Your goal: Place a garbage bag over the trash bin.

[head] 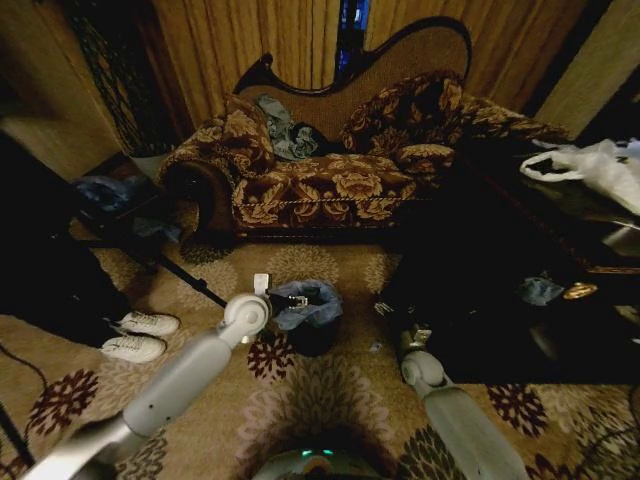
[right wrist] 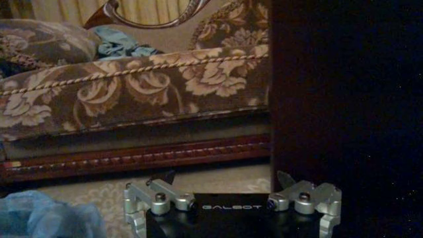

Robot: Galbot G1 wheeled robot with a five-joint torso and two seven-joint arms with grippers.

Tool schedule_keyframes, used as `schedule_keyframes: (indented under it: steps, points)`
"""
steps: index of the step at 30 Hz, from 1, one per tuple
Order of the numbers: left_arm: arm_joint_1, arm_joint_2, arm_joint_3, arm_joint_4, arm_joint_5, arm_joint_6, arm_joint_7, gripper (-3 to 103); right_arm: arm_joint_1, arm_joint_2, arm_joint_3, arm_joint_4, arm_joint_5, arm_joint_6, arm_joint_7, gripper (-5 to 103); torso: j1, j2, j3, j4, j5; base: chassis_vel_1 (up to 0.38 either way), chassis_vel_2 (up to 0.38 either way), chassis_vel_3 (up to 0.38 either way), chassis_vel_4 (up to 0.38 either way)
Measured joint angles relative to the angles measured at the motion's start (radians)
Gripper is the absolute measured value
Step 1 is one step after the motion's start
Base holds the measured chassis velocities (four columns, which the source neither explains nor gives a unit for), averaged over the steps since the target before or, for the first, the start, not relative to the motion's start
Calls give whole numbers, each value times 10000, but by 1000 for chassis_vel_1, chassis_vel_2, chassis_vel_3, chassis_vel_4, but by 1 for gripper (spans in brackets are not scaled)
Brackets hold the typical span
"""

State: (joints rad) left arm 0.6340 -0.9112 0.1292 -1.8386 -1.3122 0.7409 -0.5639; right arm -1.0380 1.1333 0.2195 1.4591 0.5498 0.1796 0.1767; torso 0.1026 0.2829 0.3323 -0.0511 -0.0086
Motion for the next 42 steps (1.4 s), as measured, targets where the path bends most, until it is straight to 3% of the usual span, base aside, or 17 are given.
schedule_keyframes:
  steps: [1,3,4,6,8,9,12,14,16,18,21,25,37,42]
  points:
    - [-1,-55,82,116,299,-3,390,100,-26,13,11,-11,-24,10,-10,100,0,0,0,0,1,0,0,0,0]
    - [149,-177,151,306,1858,-8,1753,100,-61,23,12,-18,-47,18,-17,100,0,0,0,1,-2,0,0,0,0]
    - [149,-177,151,306,1858,-8,1753,100,-61,23,12,-18,-47,18,-17,100,0,0,0,1,-2,0,0,0,0]
    - [338,-349,226,738,4458,-18,3742,100,-67,14,2,-5,-53,22,-35,100,-1,0,0,3,0,0,0,0,0]
    - [401,-430,224,952,6440,-19,5231,100,-67,-5,-8,43,-54,22,-37,100,0,-1,1,2,-5,0,0,0,0]
    - [401,-430,224,952,6440,-19,5231,100,-67,-5,-8,43,-54,22,-37,100,0,-1,1,2,-5,0,0,0,0]
    - [191,-275,130,1030,8205,-29,7754,100,-70,-23,-57,105,-55,17,-20,100,-1,0,0,3,0,0,0,0,0]
    - [96,-215,147,1069,8339,-31,8095,100,-70,-22,-66,106,-59,17,-17,100,-1,0,0,3,1,0,0,0,0]
    - [-188,-49,311,1154,8348,-36,8911,100,-70,-9,-87,88,-68,16,-9,100,-1,0,0,2,-1,0,0,0,0]
    - [-266,23,390,1155,8295,-38,9038,100,-70,-8,-86,73,-75,16,-8,100,-1,0,0,2,-1,0,0,0,0]
    - [-429,206,706,1184,7602,-43,8300,100,-130,7,-44,16,-105,19,-4,100,-1,0,0,3,1,0,0,0,0]
    - [-418,157,713,1672,7363,-47,7763,100,-249,38,34,-7,-145,37,-3,100,-1,0,0,2,0,0,0,0,0]
    - [-318,-418,618,2366,7528,-56,8568,100,-181,66,-76,-146,-228,63,54,100,-1,0,0,2,0,0,0,0,0]
    - [-340,-463,697,2470,7676,-57,8617,100,-134,66,-83,-202,-226,58,93,100,-1,0,0,3,0,0,0,0,0]
